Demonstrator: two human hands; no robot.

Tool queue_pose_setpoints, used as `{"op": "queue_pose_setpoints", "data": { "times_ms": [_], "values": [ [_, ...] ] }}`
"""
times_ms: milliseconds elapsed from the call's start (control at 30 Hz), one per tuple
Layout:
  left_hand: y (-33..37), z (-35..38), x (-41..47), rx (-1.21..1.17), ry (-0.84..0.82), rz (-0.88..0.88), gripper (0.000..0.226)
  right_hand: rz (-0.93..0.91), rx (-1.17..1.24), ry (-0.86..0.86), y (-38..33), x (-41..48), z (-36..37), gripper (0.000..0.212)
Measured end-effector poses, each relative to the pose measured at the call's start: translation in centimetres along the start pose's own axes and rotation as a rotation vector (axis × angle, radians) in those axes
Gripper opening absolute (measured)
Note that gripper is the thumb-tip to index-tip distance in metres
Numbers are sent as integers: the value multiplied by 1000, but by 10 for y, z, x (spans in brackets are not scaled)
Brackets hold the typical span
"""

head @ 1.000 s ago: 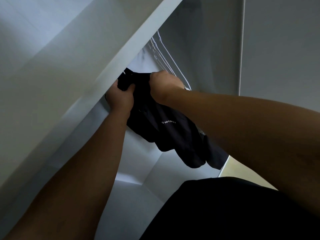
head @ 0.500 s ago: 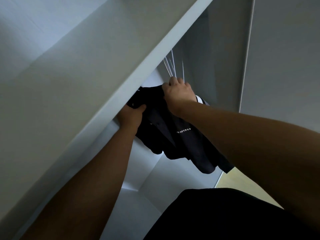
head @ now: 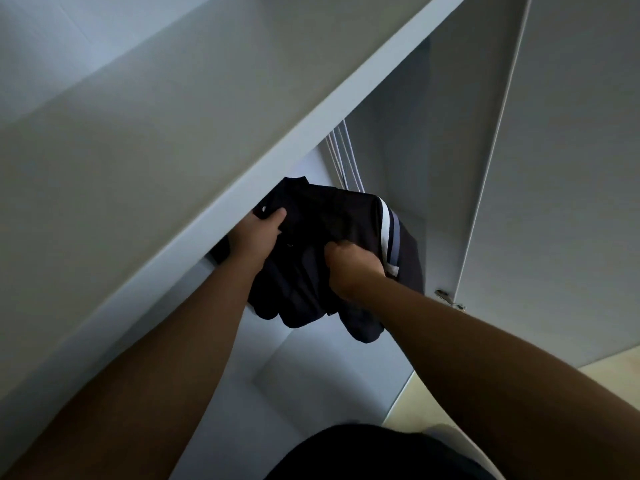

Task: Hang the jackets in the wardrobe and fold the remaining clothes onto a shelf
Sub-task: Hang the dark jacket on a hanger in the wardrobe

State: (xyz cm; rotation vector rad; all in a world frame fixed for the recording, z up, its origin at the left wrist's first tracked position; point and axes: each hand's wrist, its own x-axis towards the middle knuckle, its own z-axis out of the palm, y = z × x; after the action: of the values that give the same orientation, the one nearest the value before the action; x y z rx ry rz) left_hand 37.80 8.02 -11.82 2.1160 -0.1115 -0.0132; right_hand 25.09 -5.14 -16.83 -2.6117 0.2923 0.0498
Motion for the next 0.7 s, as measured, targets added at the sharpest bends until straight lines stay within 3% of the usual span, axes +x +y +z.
{"op": "queue_pose_setpoints", "data": {
  "times_ms": [67, 200, 433, 633, 700],
  "values": [
    [2, 3, -1, -43, 44, 12, 27, 64, 50, -143, 8, -2, 10, 24],
    [-3, 17, 0, -81, 120, 61, 21, 106, 127, -253, 28, 9, 38, 29],
    [-43, 64, -8, -191, 262, 329, 34, 90, 208, -151, 66, 38, 117, 26],
    [-182, 128, -25, -97, 201, 444, 31, 162, 91, -118, 116, 63, 224, 20],
    [-243, 152, -27, -117, 180, 401, 29, 190, 13, -84, 135, 72, 262, 30]
  ]
}}
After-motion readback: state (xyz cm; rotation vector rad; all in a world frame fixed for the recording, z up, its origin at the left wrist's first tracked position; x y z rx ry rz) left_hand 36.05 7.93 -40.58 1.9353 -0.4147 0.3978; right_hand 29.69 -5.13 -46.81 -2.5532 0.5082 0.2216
